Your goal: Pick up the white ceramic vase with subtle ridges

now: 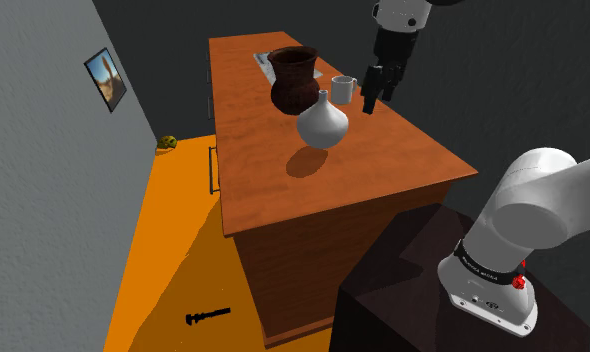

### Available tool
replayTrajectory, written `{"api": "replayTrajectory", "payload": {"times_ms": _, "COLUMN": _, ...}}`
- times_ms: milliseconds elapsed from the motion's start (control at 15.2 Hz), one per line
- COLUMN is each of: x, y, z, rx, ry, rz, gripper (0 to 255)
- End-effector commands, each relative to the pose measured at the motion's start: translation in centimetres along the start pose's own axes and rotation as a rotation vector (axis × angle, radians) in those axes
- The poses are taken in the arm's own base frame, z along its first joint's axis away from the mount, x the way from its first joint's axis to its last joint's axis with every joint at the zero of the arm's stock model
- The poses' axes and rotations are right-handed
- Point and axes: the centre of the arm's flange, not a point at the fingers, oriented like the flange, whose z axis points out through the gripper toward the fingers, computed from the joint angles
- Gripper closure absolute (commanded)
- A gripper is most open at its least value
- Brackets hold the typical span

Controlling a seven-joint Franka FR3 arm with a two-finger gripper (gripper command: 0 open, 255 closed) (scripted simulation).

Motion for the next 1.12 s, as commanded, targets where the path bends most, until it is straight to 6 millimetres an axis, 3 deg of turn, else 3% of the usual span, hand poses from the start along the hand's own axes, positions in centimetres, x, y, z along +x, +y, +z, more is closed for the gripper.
{"api": "replayTrajectory", "payload": {"times_ms": 0, "x": 0.0, "y": 0.0, "z": 0.0, "rx": 0.0, "ry": 0.0, "rz": 0.0, "gripper": 0}}
{"api": "replayTrajectory", "payload": {"times_ms": 1056, "x": 19.1, "y": 8.6, "z": 3.7, "rx": -0.024, "ry": -0.022, "rz": 0.039, "gripper": 0}}
